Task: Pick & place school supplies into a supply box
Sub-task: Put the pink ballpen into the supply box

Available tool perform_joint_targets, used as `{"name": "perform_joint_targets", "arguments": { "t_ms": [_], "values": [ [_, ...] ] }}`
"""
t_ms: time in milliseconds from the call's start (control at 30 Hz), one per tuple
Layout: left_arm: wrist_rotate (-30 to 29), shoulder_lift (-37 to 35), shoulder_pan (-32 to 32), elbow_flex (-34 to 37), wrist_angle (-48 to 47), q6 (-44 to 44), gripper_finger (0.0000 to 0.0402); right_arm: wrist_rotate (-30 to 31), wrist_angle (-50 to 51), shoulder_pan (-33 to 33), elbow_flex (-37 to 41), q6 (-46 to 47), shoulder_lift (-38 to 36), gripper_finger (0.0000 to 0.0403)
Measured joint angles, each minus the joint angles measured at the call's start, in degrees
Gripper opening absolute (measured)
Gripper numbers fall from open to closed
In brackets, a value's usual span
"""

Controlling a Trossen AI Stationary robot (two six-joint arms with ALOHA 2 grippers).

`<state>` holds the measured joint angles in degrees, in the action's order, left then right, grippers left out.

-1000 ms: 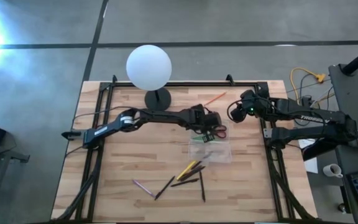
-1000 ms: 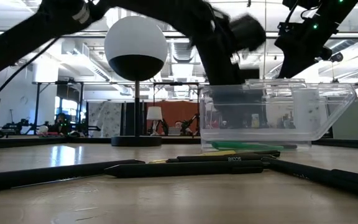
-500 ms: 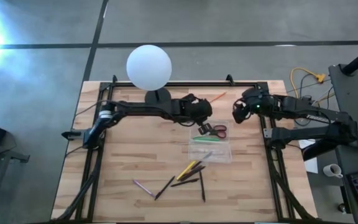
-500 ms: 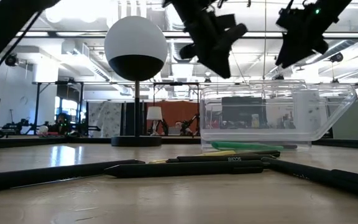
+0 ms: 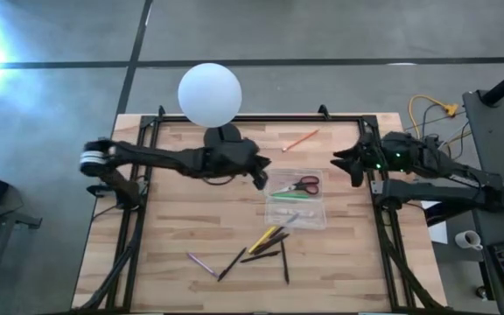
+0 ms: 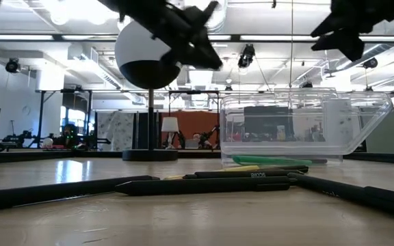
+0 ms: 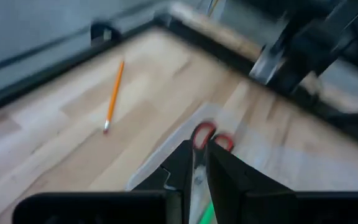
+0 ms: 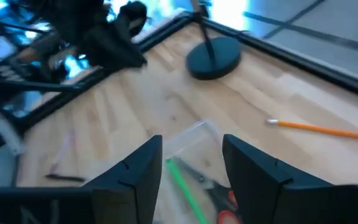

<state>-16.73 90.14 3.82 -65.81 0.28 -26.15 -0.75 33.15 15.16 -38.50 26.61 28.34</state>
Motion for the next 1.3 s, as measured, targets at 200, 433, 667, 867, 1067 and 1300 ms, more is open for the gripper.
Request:
{"name": "perform_joint_targets", "arguments": {
  "t_ms": [200, 433, 667, 867, 1067, 1300],
  "values": [
    [0.08, -7.21, -0.94, 9.76, 7.28, -0.03, 0.0029, -15.09, -19.06, -0.03, 11.12, 1.43, -9.48, 0.016],
    [0.1, -9.59, -2.02, 13.19, 7.56, -0.85, 0.0029, -15.98, -31.23, -0.02, 22.7, 7.89, -16.58, 0.016],
    [0.08, -9.17, -2.0, 11.24, 7.68, -1.06, 0.0029, -15.86, -32.2, 0.0, 25.13, 6.02, -17.58, 0.016],
    [0.06, -8.94, -2.03, 11.53, 7.7, -1.24, 0.0029, -15.89, -35.98, -0.24, 31.22, 9.04, -17.47, 0.016],
    [-0.5, -8.82, -1.88, 11.53, 7.71, -3.32, 0.0029, -15.92, -39.31, -0.26, 32.73, 9.72, -17.48, 0.016],
    [-6.32, -8.82, -1.89, 11.53, 7.68, -3.58, 0.0029, -15.82, -35.91, -0.26, 33.0, 9.18, -16.49, 0.016]
  ]
}}
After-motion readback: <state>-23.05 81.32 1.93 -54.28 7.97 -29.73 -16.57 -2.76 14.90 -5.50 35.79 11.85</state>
